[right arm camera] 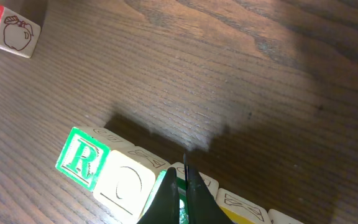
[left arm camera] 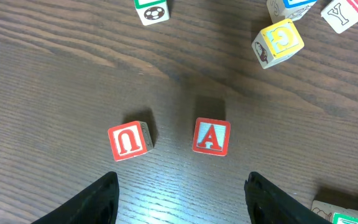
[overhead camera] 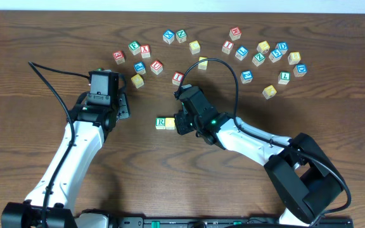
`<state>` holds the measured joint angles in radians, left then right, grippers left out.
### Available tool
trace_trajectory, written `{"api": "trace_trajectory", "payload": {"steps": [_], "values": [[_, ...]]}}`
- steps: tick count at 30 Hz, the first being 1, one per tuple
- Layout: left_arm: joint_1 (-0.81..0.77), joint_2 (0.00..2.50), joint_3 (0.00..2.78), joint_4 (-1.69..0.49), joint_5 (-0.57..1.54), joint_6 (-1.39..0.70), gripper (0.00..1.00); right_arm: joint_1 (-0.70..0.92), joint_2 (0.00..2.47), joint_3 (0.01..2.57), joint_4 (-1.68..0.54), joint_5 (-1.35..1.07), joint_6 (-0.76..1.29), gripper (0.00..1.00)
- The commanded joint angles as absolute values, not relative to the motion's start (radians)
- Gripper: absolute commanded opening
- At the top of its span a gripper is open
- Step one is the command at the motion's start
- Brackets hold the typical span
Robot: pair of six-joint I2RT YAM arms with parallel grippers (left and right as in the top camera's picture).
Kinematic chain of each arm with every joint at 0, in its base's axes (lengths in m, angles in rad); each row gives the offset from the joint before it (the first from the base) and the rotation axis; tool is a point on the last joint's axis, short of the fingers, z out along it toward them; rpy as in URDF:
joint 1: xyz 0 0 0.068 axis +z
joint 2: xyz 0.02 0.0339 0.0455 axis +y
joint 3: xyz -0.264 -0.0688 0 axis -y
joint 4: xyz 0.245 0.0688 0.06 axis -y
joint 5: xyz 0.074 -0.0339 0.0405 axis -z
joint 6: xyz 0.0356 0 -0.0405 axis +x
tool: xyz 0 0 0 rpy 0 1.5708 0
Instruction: Spell out ROBOT
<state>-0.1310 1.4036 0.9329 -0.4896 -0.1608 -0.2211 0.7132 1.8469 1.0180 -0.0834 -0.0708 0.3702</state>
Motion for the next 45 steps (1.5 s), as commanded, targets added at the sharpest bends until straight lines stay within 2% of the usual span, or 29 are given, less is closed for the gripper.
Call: {"api": "trace_trajectory", "payload": {"steps": [1, 45], "values": [[-0.127, 1.390, 0.963, -0.489, -0.170, -0.223, 0.64, 0.722, 1.863, 1.013, -0.090, -0.063, 0.365, 0.01], [-0.127, 1.390, 0.963, -0.489, -0.170, -0.223, 0.64, 0.722, 1.863, 1.013, -0.109, -0.063, 0.370, 0.01]]}}
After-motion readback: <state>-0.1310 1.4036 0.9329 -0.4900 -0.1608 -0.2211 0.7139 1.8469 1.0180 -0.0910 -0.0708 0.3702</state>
